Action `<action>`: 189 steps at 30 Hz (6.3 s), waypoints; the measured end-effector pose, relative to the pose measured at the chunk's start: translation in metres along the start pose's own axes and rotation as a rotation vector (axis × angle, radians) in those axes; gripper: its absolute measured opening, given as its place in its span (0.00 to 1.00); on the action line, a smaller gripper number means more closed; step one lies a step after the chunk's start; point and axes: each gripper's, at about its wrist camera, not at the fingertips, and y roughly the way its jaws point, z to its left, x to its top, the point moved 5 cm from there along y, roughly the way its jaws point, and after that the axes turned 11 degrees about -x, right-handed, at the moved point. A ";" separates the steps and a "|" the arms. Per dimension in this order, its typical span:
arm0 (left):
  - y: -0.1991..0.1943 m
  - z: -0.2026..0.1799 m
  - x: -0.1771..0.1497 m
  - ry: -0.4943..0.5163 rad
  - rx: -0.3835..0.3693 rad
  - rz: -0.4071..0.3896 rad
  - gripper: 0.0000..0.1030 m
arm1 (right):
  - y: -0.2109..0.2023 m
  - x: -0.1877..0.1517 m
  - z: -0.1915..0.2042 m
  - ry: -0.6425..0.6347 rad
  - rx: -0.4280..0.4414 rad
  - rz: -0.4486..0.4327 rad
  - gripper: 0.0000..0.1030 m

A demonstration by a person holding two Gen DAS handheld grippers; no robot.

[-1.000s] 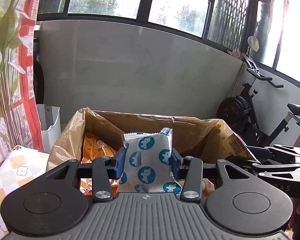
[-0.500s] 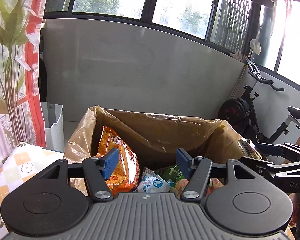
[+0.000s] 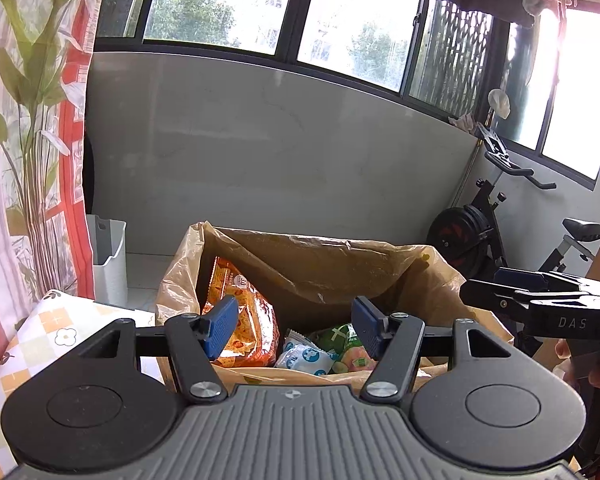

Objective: Organize snacks
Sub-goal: 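Withdraw both open tools from the box toward the remaining snacks, then grasp the red packet with the left tool while the right tool grasps the small peanut bag, then carry the red packet and peanut bag over the box and open both tools, then withdraw both open tools from the box back to the table snacks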

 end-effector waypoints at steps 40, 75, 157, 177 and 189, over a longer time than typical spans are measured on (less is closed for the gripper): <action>0.056 -0.041 -0.167 -0.088 -0.101 0.301 0.50 | 0.019 -0.216 -0.058 -0.005 -0.078 0.187 0.46; 0.132 -0.059 -0.196 0.182 0.026 0.437 0.56 | 0.025 -0.231 -0.058 0.001 -0.050 0.224 0.19; 0.006 -0.036 -0.007 0.152 -0.026 -0.101 0.22 | 0.005 -0.022 0.003 -0.007 -0.036 -0.042 0.19; -0.015 -0.012 -0.021 0.082 -0.024 -0.025 0.77 | -0.031 -0.039 0.001 0.035 0.005 -0.067 0.58; -0.055 -0.006 -0.072 0.049 -0.035 0.025 0.86 | -0.070 -0.081 0.011 0.106 -0.017 -0.072 0.60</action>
